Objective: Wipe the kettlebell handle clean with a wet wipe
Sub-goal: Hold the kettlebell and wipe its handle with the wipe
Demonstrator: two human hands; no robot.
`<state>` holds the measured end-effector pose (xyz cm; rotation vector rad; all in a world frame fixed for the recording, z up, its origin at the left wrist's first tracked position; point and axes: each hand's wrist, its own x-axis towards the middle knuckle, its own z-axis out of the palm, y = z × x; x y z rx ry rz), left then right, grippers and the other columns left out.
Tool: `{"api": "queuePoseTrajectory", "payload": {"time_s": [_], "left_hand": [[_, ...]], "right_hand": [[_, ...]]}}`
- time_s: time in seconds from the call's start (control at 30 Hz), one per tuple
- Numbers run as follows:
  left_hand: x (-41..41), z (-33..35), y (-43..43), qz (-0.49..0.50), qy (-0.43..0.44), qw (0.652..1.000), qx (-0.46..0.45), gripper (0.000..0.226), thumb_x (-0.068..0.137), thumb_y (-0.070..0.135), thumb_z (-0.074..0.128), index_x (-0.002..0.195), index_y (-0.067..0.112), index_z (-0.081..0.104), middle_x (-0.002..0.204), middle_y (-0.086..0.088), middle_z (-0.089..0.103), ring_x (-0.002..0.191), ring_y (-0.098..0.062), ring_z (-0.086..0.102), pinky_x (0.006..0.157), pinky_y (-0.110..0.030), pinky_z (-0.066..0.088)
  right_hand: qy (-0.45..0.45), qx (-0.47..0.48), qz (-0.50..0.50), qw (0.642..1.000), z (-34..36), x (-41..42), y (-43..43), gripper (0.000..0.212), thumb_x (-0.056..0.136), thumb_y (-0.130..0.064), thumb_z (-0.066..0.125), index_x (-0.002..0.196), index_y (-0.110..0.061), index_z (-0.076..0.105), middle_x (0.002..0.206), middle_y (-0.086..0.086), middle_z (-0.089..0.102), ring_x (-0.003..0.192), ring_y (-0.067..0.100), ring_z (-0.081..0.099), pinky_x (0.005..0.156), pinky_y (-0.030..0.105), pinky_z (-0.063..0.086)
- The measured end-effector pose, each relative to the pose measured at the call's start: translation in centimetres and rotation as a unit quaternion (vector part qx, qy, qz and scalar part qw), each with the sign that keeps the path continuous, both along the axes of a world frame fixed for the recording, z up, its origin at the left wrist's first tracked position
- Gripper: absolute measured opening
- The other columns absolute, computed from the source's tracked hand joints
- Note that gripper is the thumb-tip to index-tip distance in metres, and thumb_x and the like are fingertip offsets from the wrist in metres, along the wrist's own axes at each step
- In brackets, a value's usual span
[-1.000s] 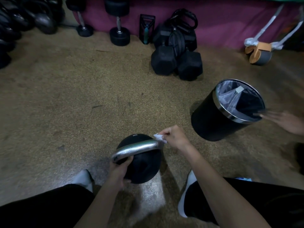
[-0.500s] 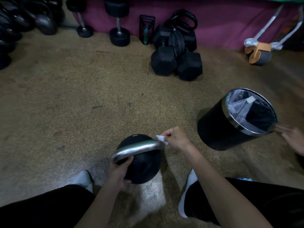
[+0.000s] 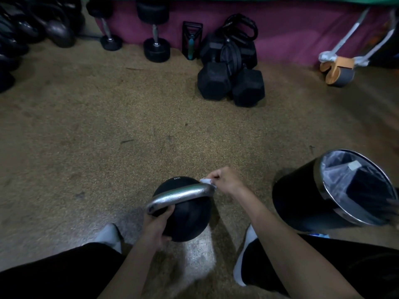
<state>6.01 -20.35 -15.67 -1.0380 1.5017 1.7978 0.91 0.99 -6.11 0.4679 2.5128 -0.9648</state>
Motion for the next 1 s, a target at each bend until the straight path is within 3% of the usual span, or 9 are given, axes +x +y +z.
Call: {"api": "queuePoseTrajectory", "payload": {"time_s": [0.13, 0.23, 0.33, 0.47, 0.6, 0.73, 0.9, 1.0], "left_hand": [[0.0, -0.2, -0.1, 0.0, 0.0, 1.0, -0.006, 0.071, 0.079, 0.034, 0.084, 0.14, 0.026, 0.049, 0.137, -0.009, 0.06, 0.125, -0.039, 0.055, 0.063, -0.048, 0.059], [0.0, 0.1, 0.0, -0.001, 0.001, 1.0, -0.001, 0.069, 0.082, 0.031, 0.082, 0.141, 0.025, 0.048, 0.136, -0.009, 0.059, 0.126, -0.04, 0.054, 0.058, -0.043, 0.056], [0.0, 0.2, 0.1, 0.006, 0.003, 1.0, 0.005, 0.069, 0.082, 0.03, 0.081, 0.142, 0.023, 0.048, 0.137, -0.011, 0.06, 0.124, -0.039, 0.056, 0.053, -0.039, 0.055], [0.0, 0.2, 0.2, 0.004, -0.001, 1.0, 0.001, 0.069, 0.083, 0.029, 0.081, 0.143, 0.022, 0.047, 0.138, -0.011, 0.058, 0.125, -0.039, 0.055, 0.054, -0.04, 0.053], [0.0, -0.1, 0.0, -0.004, -0.011, 1.0, -0.01, 0.076, 0.081, 0.033, 0.083, 0.145, 0.024, 0.043, 0.144, -0.011, 0.053, 0.13, -0.041, 0.05, 0.056, -0.043, 0.052], [-0.1, -0.5, -0.2, -0.004, -0.012, 1.0, -0.014, 0.078, 0.079, 0.034, 0.084, 0.145, 0.025, 0.042, 0.145, -0.01, 0.052, 0.132, -0.042, 0.047, 0.058, -0.046, 0.054], [-0.1, -0.5, -0.3, -0.009, -0.013, 1.0, -0.027, 0.093, 0.068, 0.041, 0.089, 0.146, 0.028, 0.041, 0.145, -0.01, 0.052, 0.13, -0.042, 0.05, 0.06, -0.052, 0.058], [-0.1, -0.3, -0.2, -0.004, -0.011, 1.0, -0.018, 0.085, 0.075, 0.035, 0.087, 0.146, 0.026, 0.041, 0.145, -0.011, 0.052, 0.13, -0.043, 0.05, 0.057, -0.048, 0.057]], "right_hand": [[0.007, -0.025, 0.002, 1.0, 0.1, 0.2, 0.4, 0.024, 0.086, -0.006, 0.06, 0.094, -0.023, 0.075, 0.099, -0.006, 0.072, 0.09, 0.014, 0.065, 0.08, 0.028, 0.053], [0.016, -0.028, -0.006, 0.999, 0.0, 0.4, 0.8, 0.025, 0.086, -0.001, 0.058, 0.098, -0.016, 0.075, 0.103, 0.0, 0.072, 0.092, 0.013, 0.064, 0.078, 0.021, 0.047], [0.011, 0.003, 0.004, 1.0, 0.0, 0.3, 0.4, 0.025, 0.086, -0.004, 0.059, 0.099, -0.019, 0.075, 0.103, -0.003, 0.072, 0.087, 0.01, 0.064, 0.074, 0.018, 0.046], [0.032, -0.006, 0.009, 0.999, 0.4, 0.4, 0.0, 0.024, 0.089, -0.004, 0.057, 0.1, -0.016, 0.074, 0.103, -0.004, 0.071, 0.061, 0.001, 0.052, 0.046, 0.001, 0.034], [0.071, -0.031, -0.015, 0.997, 0.7, 1.4, 0.4, 0.026, 0.087, 0.003, 0.055, 0.101, -0.008, 0.073, 0.101, -0.007, 0.07, 0.076, 0.001, 0.06, 0.058, -0.005, 0.035], [0.071, -0.016, -0.039, 0.997, 0.2, 1.9, 0.5, 0.025, 0.087, 0.002, 0.057, 0.102, -0.009, 0.073, 0.107, 0.0, 0.071, 0.081, 0.003, 0.06, 0.064, 0.001, 0.038], [0.094, -0.013, -0.061, 0.994, 0.2, 2.0, -0.4, 0.026, 0.086, 0.001, 0.057, 0.101, -0.013, 0.074, 0.102, 0.0, 0.073, 0.067, -0.001, 0.055, 0.052, -0.004, 0.034], [0.126, -0.013, -0.067, 0.99, 0.5, 2.8, -0.5, 0.025, 0.085, 0.0, 0.058, 0.102, -0.012, 0.074, 0.105, 0.0, 0.072, 0.08, 0.0, 0.058, 0.065, -0.005, 0.034]]}}
